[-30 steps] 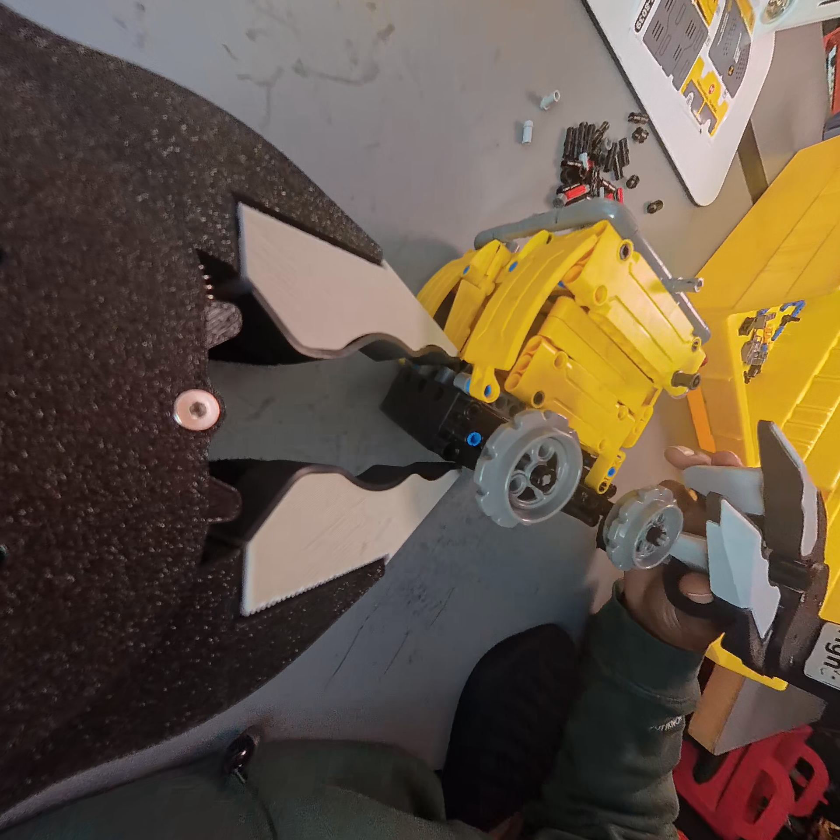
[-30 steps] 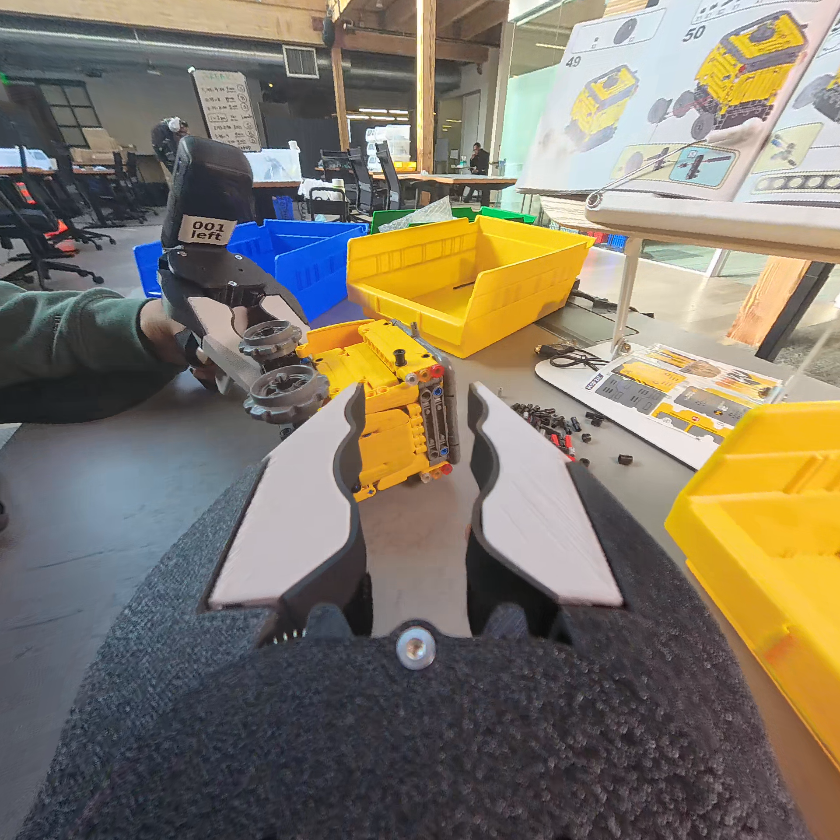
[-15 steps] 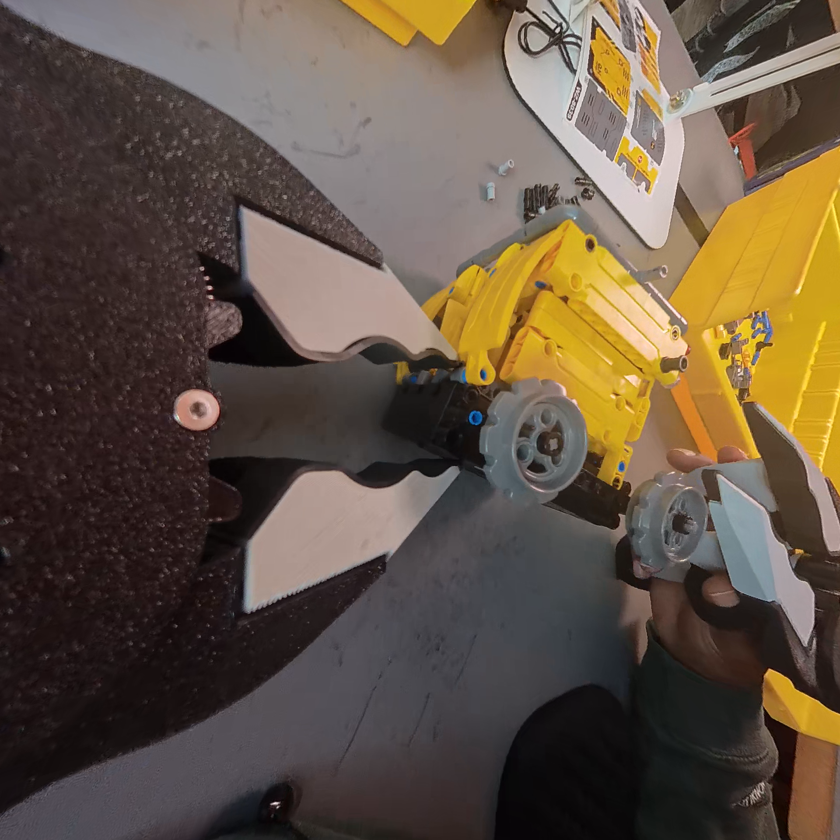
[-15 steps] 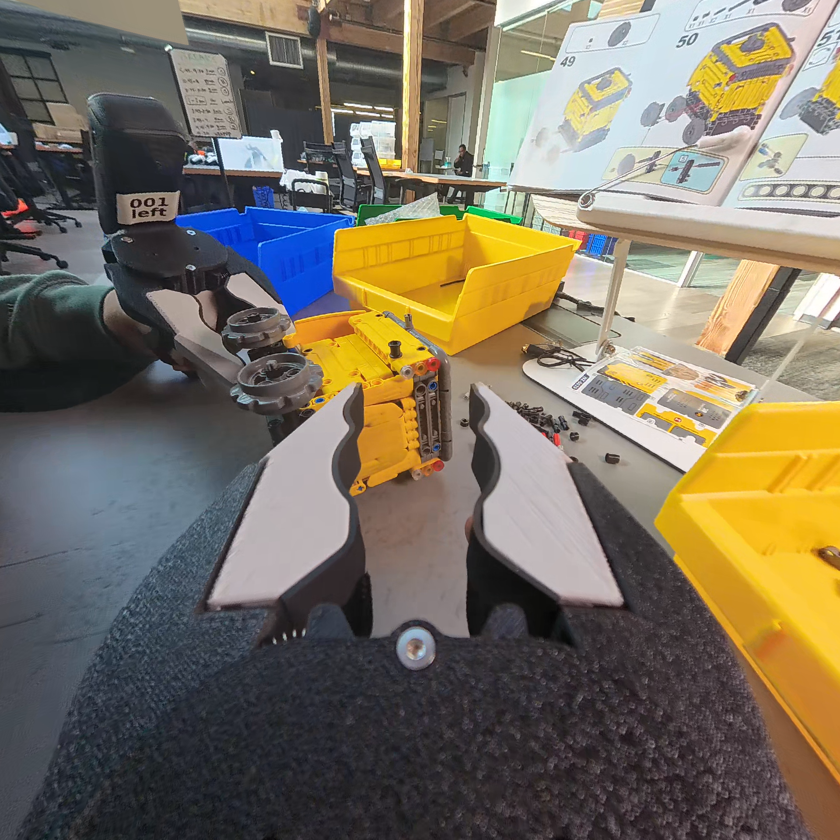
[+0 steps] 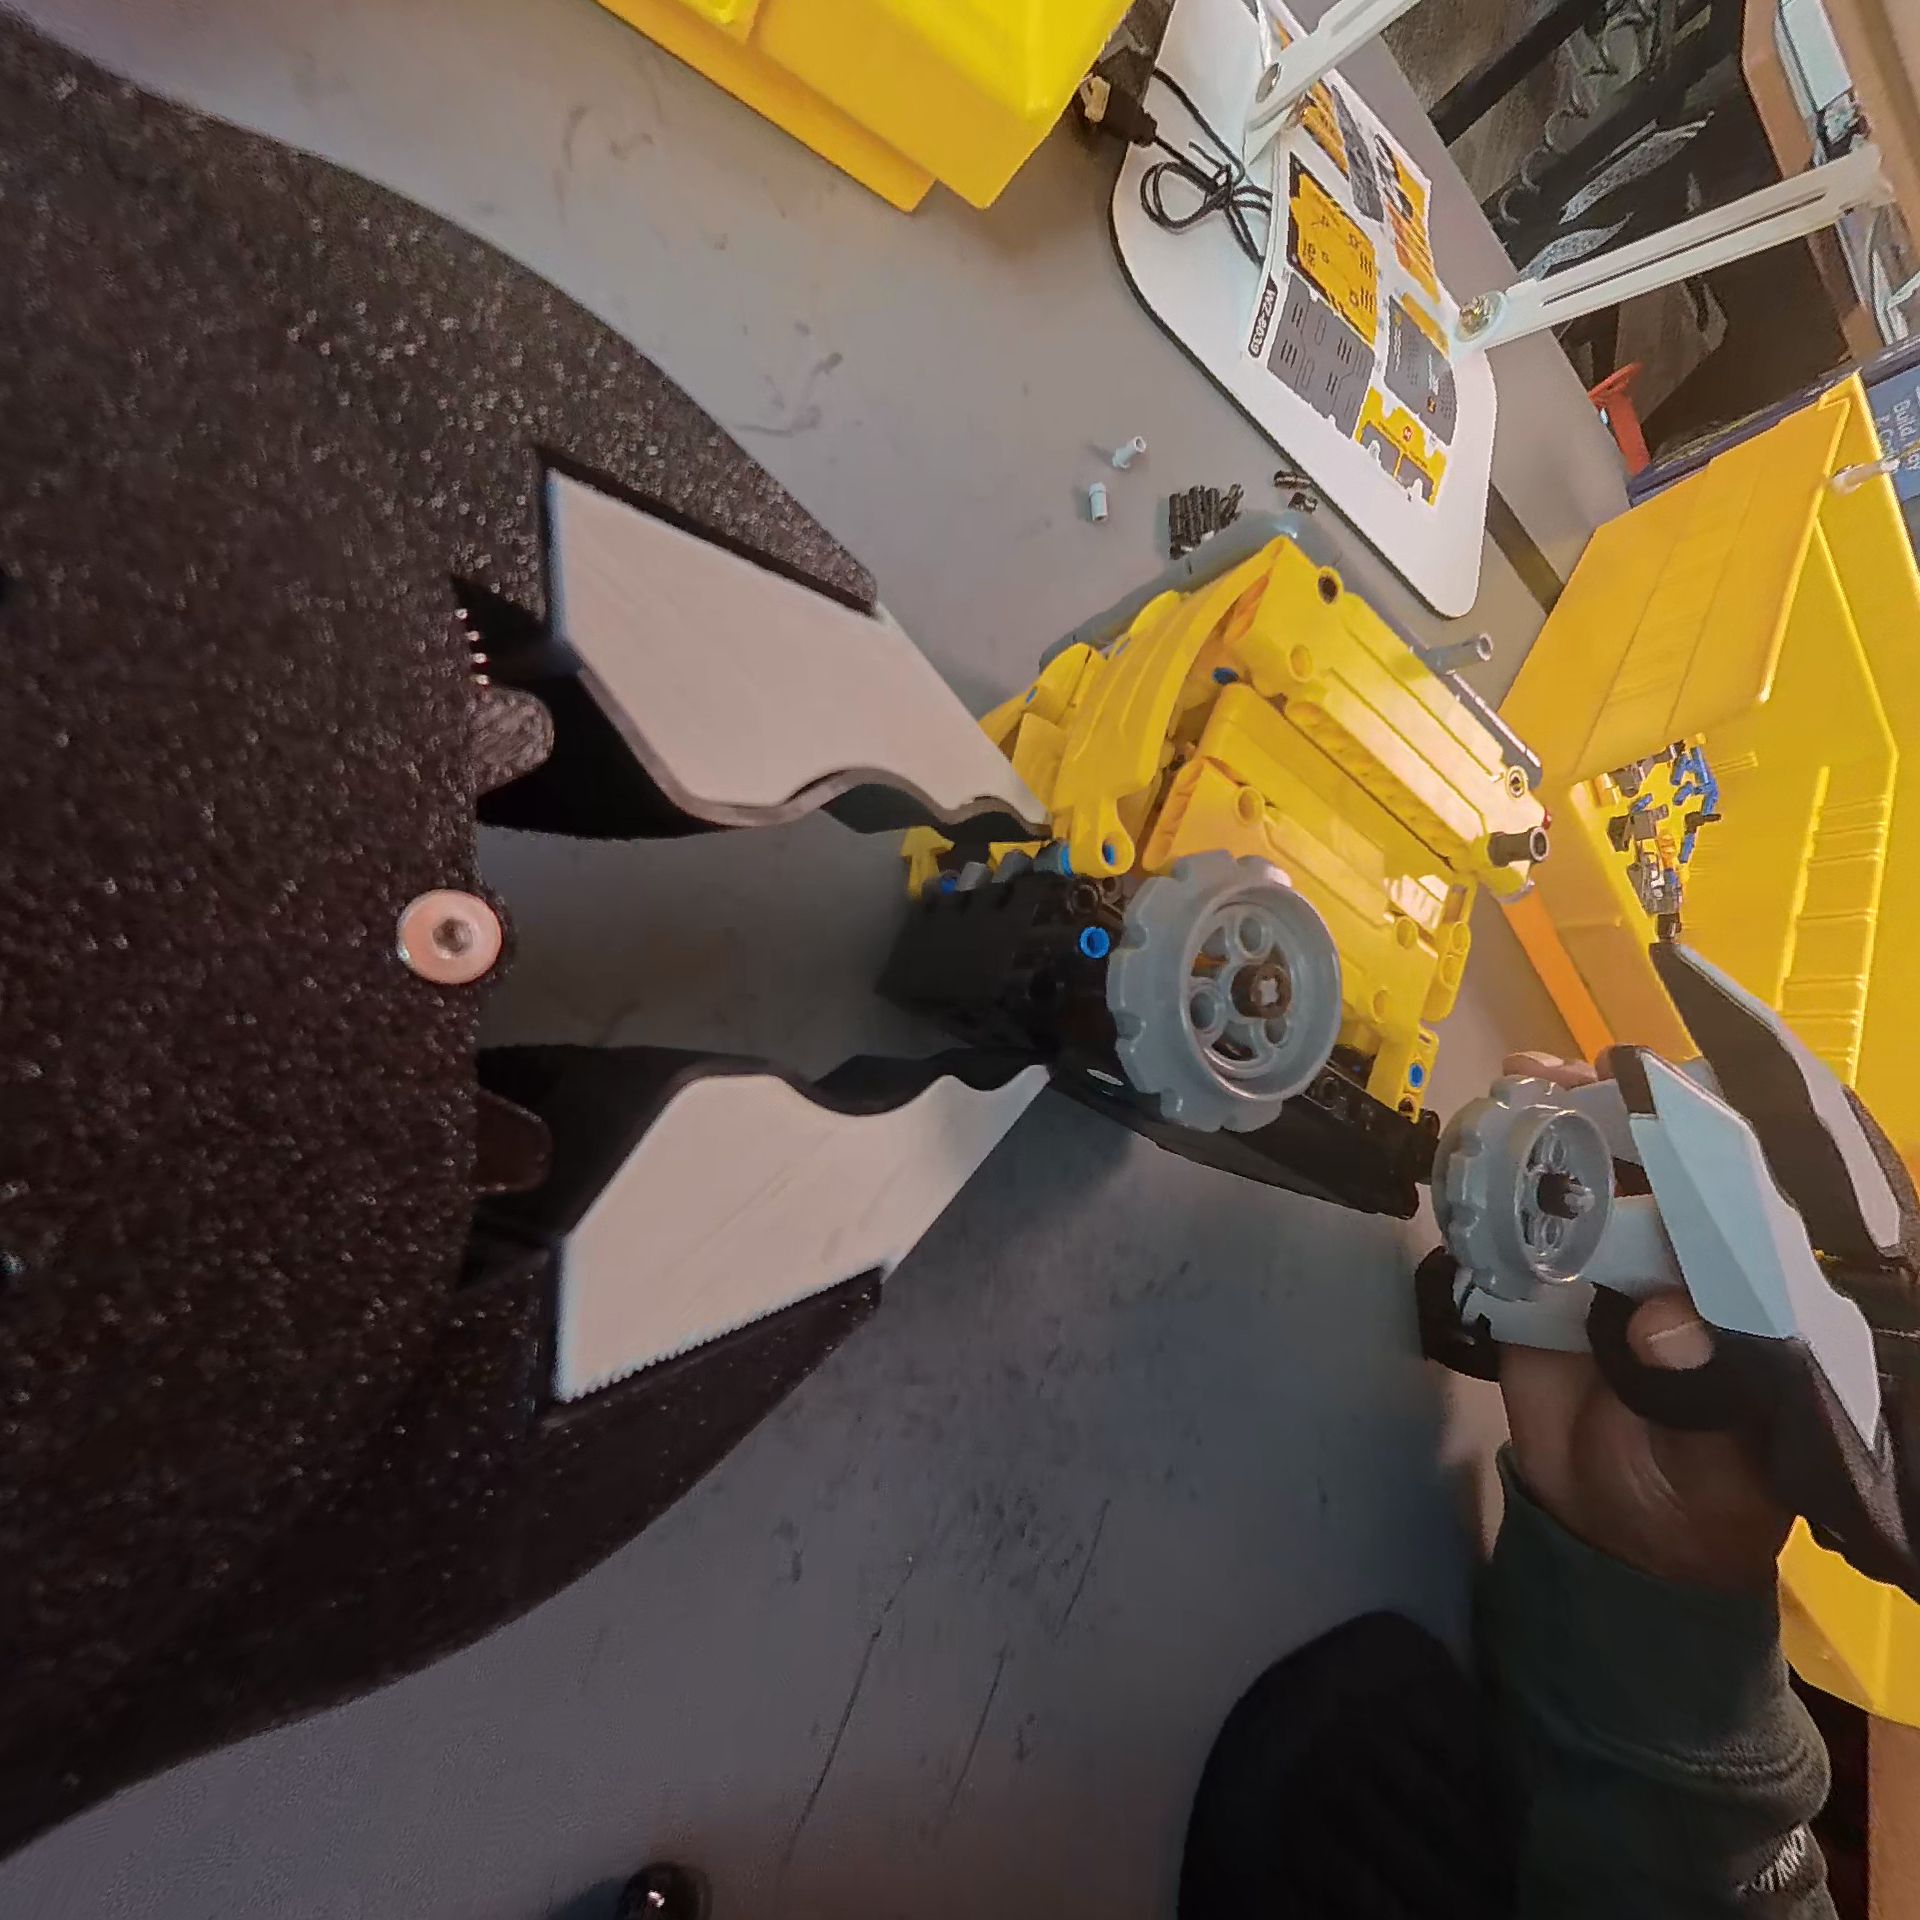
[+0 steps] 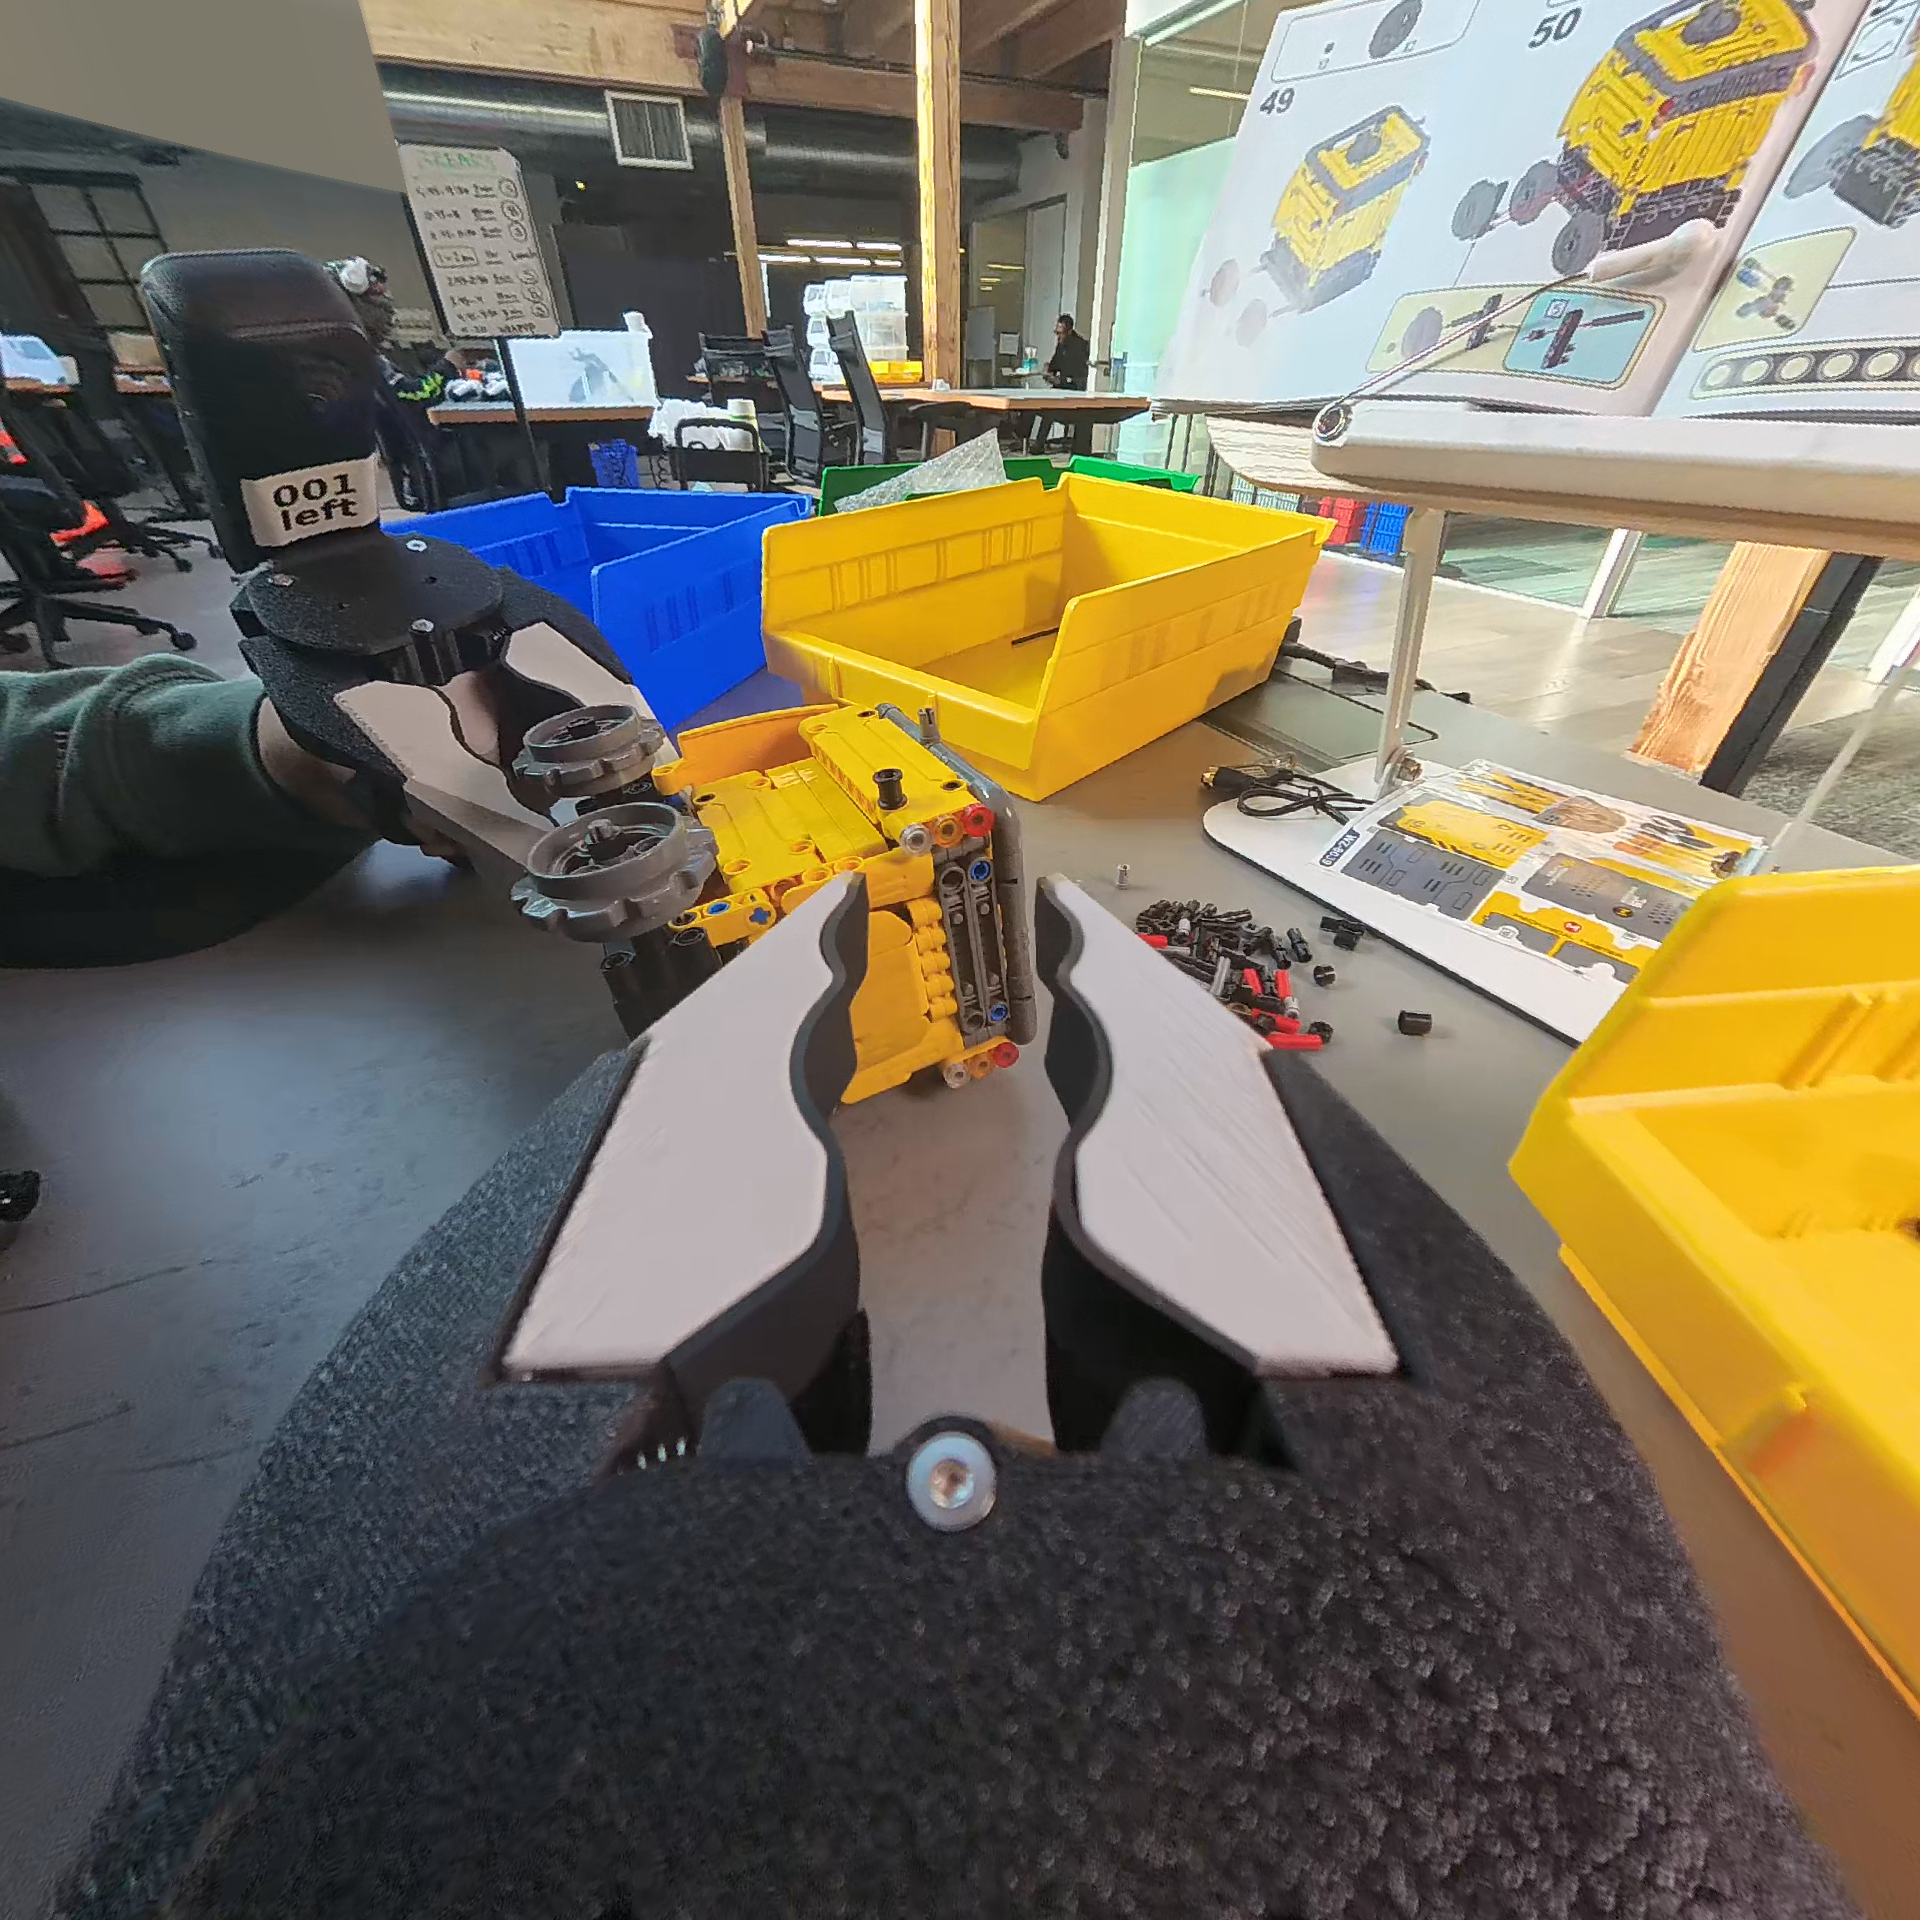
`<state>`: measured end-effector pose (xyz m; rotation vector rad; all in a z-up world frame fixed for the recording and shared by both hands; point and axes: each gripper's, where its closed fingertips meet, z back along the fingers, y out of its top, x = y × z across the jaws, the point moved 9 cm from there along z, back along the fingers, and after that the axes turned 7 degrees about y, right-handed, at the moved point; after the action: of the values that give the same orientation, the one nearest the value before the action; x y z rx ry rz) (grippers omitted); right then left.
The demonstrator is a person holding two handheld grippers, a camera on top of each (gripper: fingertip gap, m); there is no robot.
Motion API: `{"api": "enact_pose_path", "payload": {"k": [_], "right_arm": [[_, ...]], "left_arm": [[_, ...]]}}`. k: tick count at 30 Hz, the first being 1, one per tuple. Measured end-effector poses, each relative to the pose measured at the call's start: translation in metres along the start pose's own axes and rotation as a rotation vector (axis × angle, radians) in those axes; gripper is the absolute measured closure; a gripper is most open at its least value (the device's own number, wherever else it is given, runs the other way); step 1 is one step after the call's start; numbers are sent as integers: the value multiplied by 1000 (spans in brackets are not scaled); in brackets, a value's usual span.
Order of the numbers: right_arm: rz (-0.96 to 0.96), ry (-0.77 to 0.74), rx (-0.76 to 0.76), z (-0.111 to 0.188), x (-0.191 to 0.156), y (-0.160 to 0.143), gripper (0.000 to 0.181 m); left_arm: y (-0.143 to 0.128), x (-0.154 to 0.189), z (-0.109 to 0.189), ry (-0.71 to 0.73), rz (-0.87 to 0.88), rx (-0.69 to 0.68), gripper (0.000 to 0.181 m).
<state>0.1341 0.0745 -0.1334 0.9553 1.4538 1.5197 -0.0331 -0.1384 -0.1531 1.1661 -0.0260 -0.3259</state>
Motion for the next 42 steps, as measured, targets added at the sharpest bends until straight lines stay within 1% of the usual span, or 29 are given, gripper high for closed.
{"api": "enact_pose_path", "payload": {"k": [4,8,13,25,32,39,42], "right_arm": [[-1,2,-4,-1,0,0,148],[-14,4,-38,-3,-2,-2,139],[21,-18,-65,-4,-4,-3,129],[28,-12,-66,-4,-5,-3,132],[63,-15,-85,-4,-7,-3,130],[113,-29,-120,-4,-10,-4,130],[139,-42,-134,-4,-11,-5,130]], "left_arm": [[0,1,1,9,-9,7,143],[0,1,1,12,-20,9,144],[0,2,1,18,-29,10,144],[0,2,1,26,-37,12,144],[0,3,1,34,-47,14,144],[-2,-2,4,76,-63,16,145],[-3,-5,6,107,-67,13,149]]}}
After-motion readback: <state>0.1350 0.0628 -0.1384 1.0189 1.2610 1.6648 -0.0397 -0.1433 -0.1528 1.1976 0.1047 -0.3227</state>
